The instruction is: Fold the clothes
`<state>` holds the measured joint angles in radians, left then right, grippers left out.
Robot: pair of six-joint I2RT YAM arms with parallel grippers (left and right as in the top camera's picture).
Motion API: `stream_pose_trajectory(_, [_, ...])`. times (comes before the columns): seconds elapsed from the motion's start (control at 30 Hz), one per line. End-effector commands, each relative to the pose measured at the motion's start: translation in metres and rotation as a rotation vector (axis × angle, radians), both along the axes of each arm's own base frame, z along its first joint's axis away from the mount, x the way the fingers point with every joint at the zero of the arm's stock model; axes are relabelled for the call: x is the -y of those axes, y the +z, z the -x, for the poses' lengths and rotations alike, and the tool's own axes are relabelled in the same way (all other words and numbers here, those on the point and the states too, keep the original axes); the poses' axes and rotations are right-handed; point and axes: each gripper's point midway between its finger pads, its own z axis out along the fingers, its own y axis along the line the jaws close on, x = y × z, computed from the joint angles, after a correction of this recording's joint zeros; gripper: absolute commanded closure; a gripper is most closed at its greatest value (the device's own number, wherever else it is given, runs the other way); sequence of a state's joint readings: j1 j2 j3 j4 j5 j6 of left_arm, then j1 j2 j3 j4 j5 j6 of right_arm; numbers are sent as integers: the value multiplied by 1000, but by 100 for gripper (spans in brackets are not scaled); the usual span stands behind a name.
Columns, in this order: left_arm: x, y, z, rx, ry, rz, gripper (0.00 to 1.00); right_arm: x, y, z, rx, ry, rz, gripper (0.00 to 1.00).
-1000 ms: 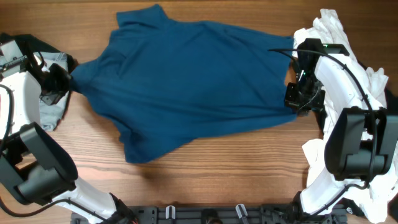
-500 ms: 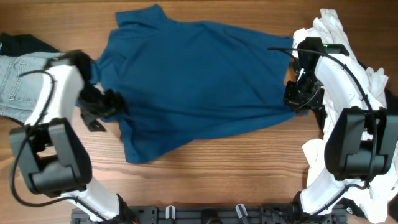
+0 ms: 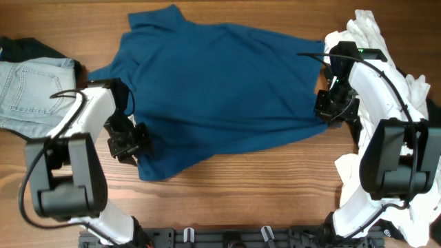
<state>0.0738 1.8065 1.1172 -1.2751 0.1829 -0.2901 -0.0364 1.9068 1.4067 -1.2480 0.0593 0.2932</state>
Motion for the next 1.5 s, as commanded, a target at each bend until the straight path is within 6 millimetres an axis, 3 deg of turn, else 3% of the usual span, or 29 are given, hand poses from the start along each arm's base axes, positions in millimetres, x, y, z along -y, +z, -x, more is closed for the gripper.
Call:
stream_pose_trajectory(0.0, [0,21,-5,69,-11,-4,57,1,-2,3,-10,-5,-10,89])
stream_pose_trajectory(0.13, [1,20,-3,60,-11,-3,73,1,-2,3,-11,-6,-10,90])
stream_pose_trajectory(0.27, [6,20,1,46,-34,-2,69,1,-2,3,-11,-6,-10,90])
stream_pose_trajectory(0.37, [-4,18,4,35,-41,-60,64,1,-2,3,-13,-5,-10,90])
stream_pose_trajectory(0.47, [0,7,14,12,-35,-43,65,1,-2,4,-16,-5,-10,90])
stream_pose_trajectory(0.5, [1,2,16,14,-33,-37,68,1,-2,4,-17,-5,-10,90])
stream_pose_trajectory(0.6, [7,1,9,49,-27,-3,96,1,-2,4,-17,-5,-10,90])
stream_pose_trajectory(0.63, [8,2,8,52,-23,7,96,1,-2,4,-18,-5,-10,90])
stream_pose_trajectory(0.77, [7,34,7,94,-40,47,96,1,-1,10,-40,-6,-11,96])
stream_pose_trajectory(0.93, [-28,80,5,288,136,22,96,-19,1,15,-62,-29,-125,96])
stream_pose_trajectory(1.1, [-28,101,-5,429,198,113,96,-33,4,24,-98,-14,-158,96])
stream_pose_trajectory(1.2, [-26,107,-37,574,195,161,96,-37,-1,3,-11,-2,-163,96])
stream_pose_trajectory(1.27, [-40,119,-87,783,213,129,96,-36,-5,-33,137,10,-162,96])
stream_pose_trajectory(1.33, [-48,126,-114,890,207,106,96,-36,-5,-53,217,17,-161,93])
stream_pose_trajectory(1.43, [-57,124,-148,984,197,91,96,-35,-3,-82,338,26,-155,92])
stream_pose_trajectory(1.47, [-59,120,-158,999,204,91,96,-35,-2,-88,362,28,-154,86])
